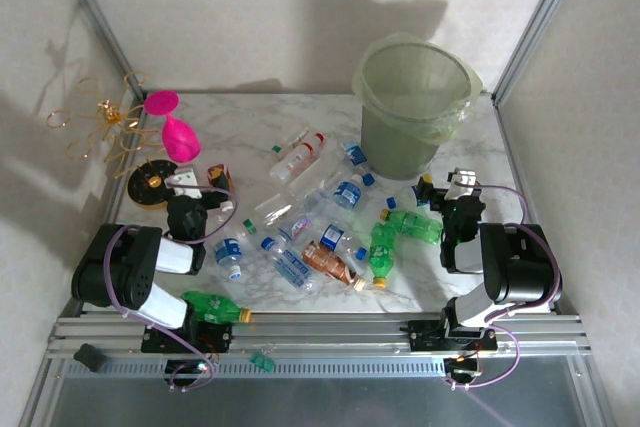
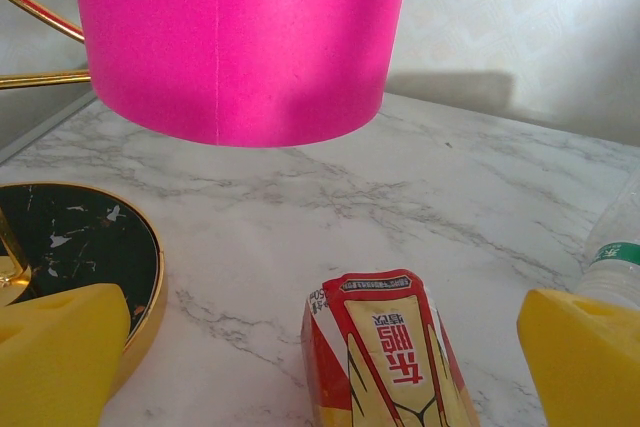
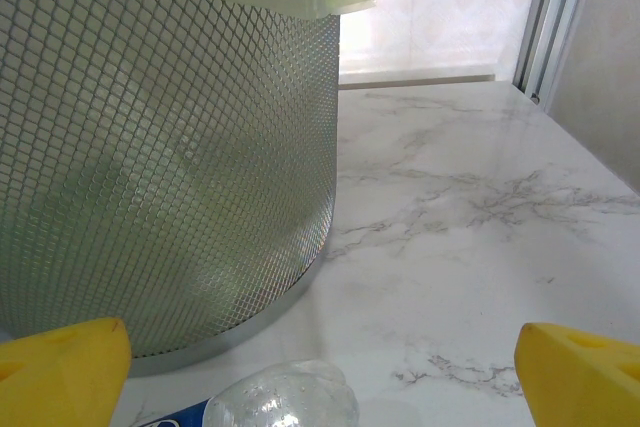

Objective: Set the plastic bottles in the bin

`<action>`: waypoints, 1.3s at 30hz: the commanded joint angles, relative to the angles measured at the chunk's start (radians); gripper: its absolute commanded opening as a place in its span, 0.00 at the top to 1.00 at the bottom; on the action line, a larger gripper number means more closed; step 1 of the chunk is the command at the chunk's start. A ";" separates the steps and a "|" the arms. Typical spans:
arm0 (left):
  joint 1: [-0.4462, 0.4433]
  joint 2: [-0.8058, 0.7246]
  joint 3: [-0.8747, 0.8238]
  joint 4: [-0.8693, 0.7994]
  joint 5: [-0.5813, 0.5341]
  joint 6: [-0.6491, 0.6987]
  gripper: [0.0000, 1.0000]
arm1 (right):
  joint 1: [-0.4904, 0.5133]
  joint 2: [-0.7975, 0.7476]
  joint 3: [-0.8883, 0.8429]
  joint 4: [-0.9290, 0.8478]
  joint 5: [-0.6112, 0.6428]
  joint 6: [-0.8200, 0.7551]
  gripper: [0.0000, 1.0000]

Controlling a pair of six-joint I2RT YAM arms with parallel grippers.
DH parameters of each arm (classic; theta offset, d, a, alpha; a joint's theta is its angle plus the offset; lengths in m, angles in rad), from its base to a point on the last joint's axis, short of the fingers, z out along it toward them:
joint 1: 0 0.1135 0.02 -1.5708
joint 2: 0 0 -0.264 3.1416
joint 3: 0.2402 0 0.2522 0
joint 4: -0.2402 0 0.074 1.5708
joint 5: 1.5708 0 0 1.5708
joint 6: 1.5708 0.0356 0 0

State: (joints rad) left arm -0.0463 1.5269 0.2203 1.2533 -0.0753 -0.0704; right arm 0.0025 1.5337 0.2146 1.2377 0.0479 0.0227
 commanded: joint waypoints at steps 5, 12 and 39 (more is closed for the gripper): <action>-0.021 0.012 0.016 0.018 -0.041 0.017 0.01 | -0.005 0.009 0.017 0.025 -0.007 0.006 0.01; -0.029 0.012 0.013 0.023 -0.052 0.021 0.01 | -0.005 0.010 0.016 0.027 -0.008 0.006 0.01; -0.224 -0.396 0.241 -0.582 -0.257 0.057 0.01 | 0.253 -0.492 0.160 -0.520 0.067 -0.073 0.01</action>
State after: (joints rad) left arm -0.2230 1.2263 0.4786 0.8112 -0.2626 -0.0288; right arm 0.1761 1.1210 0.3569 0.8661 0.0555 -0.0055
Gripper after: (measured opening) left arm 0.994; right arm 0.988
